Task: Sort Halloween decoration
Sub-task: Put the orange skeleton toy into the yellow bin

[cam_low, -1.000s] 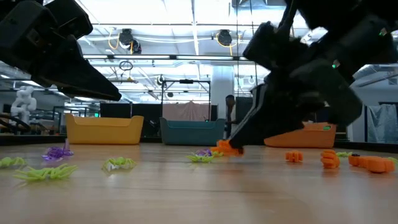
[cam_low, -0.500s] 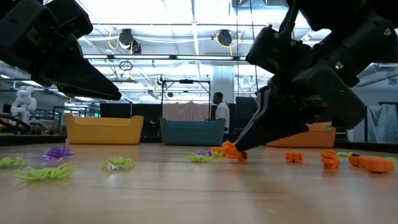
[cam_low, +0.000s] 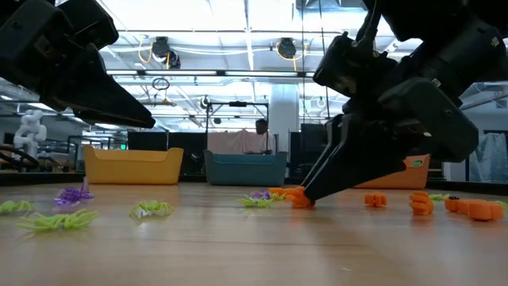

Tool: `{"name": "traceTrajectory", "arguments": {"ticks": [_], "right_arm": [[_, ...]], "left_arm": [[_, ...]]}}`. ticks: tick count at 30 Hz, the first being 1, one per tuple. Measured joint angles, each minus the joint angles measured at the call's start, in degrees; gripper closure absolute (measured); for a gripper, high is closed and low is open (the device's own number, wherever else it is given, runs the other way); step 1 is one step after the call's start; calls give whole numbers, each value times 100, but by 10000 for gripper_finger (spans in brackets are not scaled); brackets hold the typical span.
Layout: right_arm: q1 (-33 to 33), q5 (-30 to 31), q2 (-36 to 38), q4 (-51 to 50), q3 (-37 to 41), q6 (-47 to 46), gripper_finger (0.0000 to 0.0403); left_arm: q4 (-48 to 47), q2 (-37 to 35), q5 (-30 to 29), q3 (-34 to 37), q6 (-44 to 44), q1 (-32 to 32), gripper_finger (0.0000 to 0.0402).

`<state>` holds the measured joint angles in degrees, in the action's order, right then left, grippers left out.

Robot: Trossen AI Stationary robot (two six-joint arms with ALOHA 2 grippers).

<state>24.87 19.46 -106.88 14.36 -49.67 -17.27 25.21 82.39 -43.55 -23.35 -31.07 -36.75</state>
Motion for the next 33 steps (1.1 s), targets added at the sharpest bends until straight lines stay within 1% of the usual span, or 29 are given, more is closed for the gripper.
{"name": "traceTrajectory", "arguments": {"ticks": [4,7,14,17,23,27,33], "right_arm": [[1,2,-98,106,-7,129,286],[1,-2,-108,106,-9,150,270],[2,-102,-112,111,-7,152,269],[36,21,-74,107,-3,205,267],[115,137,-3,64,9,501,237],[108,411,-1,20,13,609,217],[113,433,1,43,13,739,209]], "left_arm": [[-1,0,0,0,0,0,236],[0,0,0,0,0,-1,236],[0,0,0,0,0,0,236],[-2,-2,0,0,0,-1,236],[-4,-2,0,0,4,0,236],[-4,-2,0,0,13,0,236],[-2,-2,0,0,15,0,236]]}}
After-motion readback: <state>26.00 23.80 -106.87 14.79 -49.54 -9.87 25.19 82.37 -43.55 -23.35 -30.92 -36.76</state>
